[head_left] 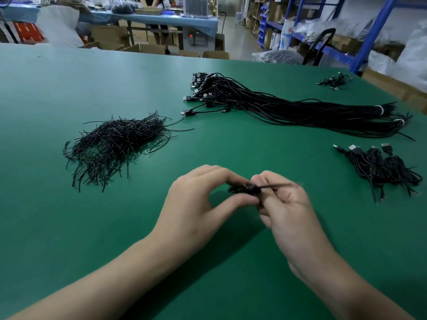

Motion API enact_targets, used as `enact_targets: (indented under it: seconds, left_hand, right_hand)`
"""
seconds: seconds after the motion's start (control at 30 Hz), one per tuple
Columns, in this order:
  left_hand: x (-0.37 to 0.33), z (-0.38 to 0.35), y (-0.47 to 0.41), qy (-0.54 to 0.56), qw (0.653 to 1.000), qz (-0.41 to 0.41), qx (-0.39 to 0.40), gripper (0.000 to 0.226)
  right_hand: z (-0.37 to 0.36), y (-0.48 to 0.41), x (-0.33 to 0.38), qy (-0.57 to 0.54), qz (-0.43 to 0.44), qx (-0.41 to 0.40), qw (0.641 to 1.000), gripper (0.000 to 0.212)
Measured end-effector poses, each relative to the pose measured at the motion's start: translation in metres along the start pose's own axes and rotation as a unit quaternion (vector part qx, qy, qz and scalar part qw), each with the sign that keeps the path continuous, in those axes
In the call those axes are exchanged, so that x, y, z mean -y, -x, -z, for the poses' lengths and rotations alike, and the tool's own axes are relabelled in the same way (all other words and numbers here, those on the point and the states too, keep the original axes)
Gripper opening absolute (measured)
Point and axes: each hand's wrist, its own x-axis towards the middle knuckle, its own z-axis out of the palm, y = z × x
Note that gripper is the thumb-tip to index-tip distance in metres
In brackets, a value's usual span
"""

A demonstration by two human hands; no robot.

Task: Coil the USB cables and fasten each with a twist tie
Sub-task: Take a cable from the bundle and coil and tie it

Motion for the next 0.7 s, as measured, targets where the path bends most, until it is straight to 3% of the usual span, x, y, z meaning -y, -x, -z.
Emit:
enact_targets:
  seconds: [0.07,0.2,0.37,0.43,0.5,0.57,0.67,0.7]
  left_hand:
    - [-0.002,0.0,-0.001,0.065,0.996,0.059,0.013,0.019]
    - [-0.007,-0.001,-0.003,0.208,0.967,0.139,0.047,0.03]
    - [-0.014,0.003,-0.002,0.419,0.864,0.243,0.136,0.027]
    - [-0.015,0.002,-0.003,0.455,0.841,0.266,0.119,0.027]
    - [-0.012,-0.002,-0.003,0.443,0.853,0.265,0.071,0.034]
    - [-0.009,-0.003,-0.002,0.382,0.898,0.216,0.033,0.031]
    - [-0.002,-0.001,0.001,0.153,0.985,0.077,0.014,0.041]
    - [0.0,0.0,0.001,0.058,0.998,0.03,0.014,0.04]
  right_hand:
    - [0.0,0.001,0.002,0.034,0.03,0.002,0.999,0.039]
    - [0.001,0.005,0.009,0.144,0.148,-0.023,0.978,0.038]
    - [0.009,0.004,0.013,0.265,0.227,-0.046,0.936,0.034]
    - [0.008,0.004,0.012,0.259,0.229,-0.052,0.937,0.034]
    - [0.006,0.003,0.008,0.202,0.196,-0.051,0.958,0.036]
    - [0.004,0.0,0.006,0.135,0.125,-0.044,0.982,0.041]
    - [0.006,-0.003,0.003,0.05,0.023,-0.037,0.998,0.045]
    - [0.006,-0.003,0.001,0.03,0.002,-0.032,0.999,0.044]
